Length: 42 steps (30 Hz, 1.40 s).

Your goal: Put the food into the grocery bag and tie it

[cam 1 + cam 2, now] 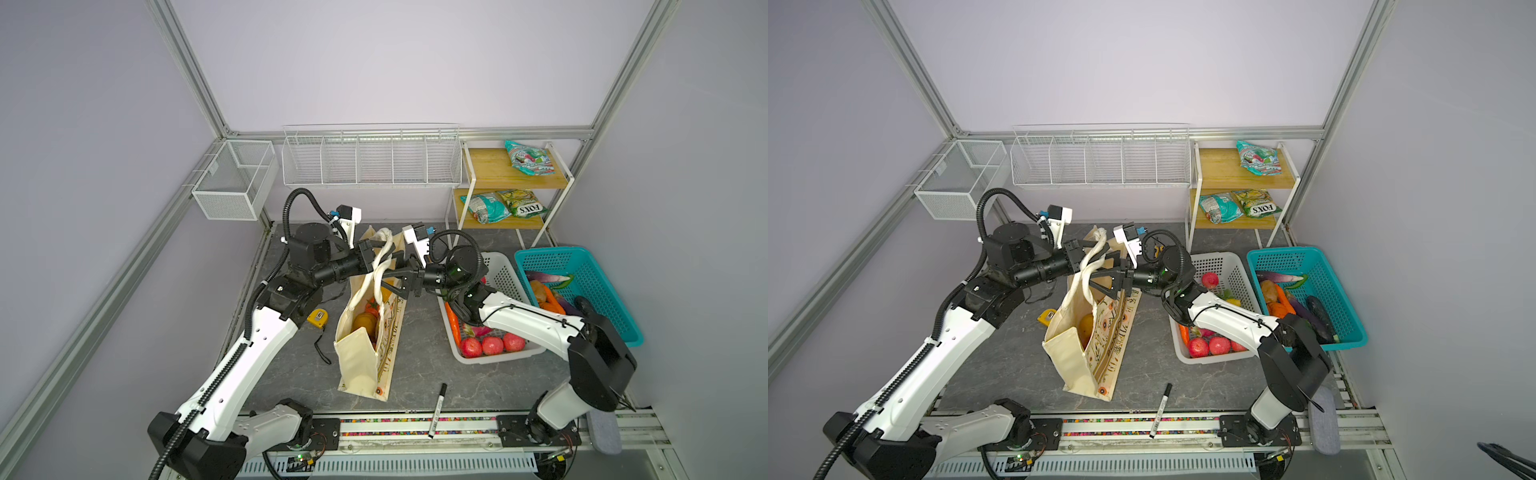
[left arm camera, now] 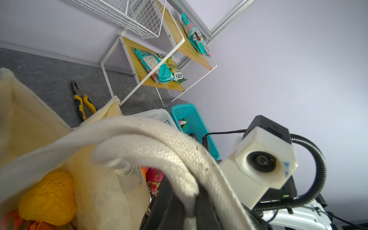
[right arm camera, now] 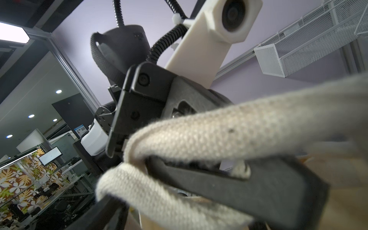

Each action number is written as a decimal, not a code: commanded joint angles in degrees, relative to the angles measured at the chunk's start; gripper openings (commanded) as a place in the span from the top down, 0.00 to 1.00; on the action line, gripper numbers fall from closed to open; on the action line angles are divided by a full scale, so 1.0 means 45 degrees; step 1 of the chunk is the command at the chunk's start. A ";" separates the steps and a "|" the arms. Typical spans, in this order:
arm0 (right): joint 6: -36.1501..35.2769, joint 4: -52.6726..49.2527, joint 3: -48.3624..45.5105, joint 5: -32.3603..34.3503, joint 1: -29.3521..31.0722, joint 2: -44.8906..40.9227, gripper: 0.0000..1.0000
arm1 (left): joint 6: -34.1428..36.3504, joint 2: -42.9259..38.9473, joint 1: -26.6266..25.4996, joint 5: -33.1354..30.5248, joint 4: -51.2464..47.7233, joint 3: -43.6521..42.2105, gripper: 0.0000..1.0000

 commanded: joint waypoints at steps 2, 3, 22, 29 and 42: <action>-0.1615 -0.1644 0.0657 0.0016 0.0536 -0.0529 0.11 | 0.0633 -0.0315 -0.0019 -0.0754 -0.0557 -0.0134 1.00; -0.1655 -0.1639 0.0692 0.0015 0.0593 -0.0501 0.11 | 0.0660 -0.0387 -0.0001 -0.0779 -0.0603 -0.0152 1.00; 0.0512 0.1685 0.1637 -0.0004 0.0950 0.0431 0.01 | 0.0116 -0.1004 0.0071 -0.1086 0.0587 -0.1956 1.00; 0.0355 0.1494 0.1914 -0.0063 0.1247 0.0750 0.00 | -0.0059 -0.1139 0.0057 -0.1279 0.1053 -0.2695 1.00; -0.1034 -0.0470 0.1933 0.0523 0.1365 0.0604 0.49 | 0.0030 -0.1272 0.0052 -0.1548 0.1065 -0.2859 1.00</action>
